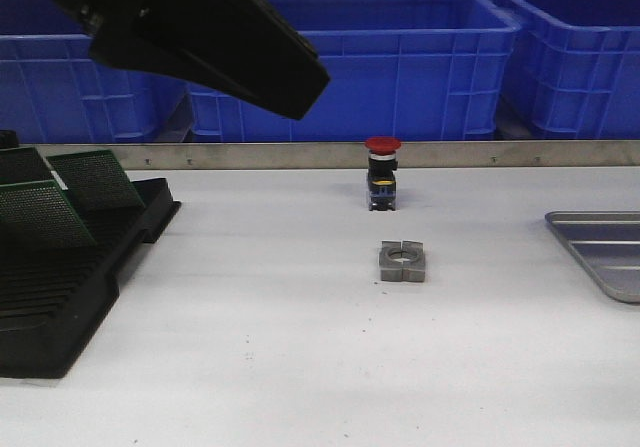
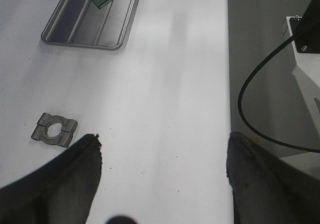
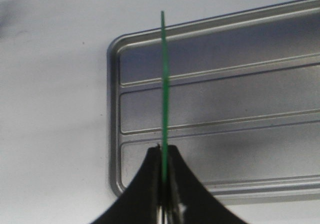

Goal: Place circuit board on tray

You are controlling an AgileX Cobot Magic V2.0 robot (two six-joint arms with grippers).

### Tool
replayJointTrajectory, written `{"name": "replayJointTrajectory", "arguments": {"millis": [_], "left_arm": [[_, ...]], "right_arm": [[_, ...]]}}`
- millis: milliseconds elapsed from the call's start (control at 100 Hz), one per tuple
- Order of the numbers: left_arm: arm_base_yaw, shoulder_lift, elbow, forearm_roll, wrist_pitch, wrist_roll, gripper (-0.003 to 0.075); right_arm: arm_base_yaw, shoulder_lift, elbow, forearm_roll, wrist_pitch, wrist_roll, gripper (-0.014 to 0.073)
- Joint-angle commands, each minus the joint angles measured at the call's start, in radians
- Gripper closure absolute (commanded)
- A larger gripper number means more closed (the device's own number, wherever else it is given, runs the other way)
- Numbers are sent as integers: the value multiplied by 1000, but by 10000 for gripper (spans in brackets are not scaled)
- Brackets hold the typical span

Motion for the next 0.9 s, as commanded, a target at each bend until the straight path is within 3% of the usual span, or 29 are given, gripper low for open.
{"name": "replayJointTrajectory", "arguments": {"millis": [0, 140, 400, 470, 740, 890], "left_arm": [[-5, -28, -29, -59, 9, -9, 235], [-5, -28, -29, -59, 9, -9, 235], [-5, -28, -29, -59, 9, -9, 235], [-5, -28, -29, -59, 9, -9, 235], [35, -93, -29, 26, -161, -9, 235], [123, -129, -29, 146, -161, -16, 235]], "right_arm": [[-6, 3, -46, 16, -27, -1, 657], [-6, 20, -61, 16, -20, -1, 559], [-6, 20, -63, 16, -23, -1, 116], [-6, 20, -63, 16, -24, -1, 43], [-6, -7, -63, 14, -93, -26, 32], [-6, -17, -63, 14, -81, -53, 32]]}}
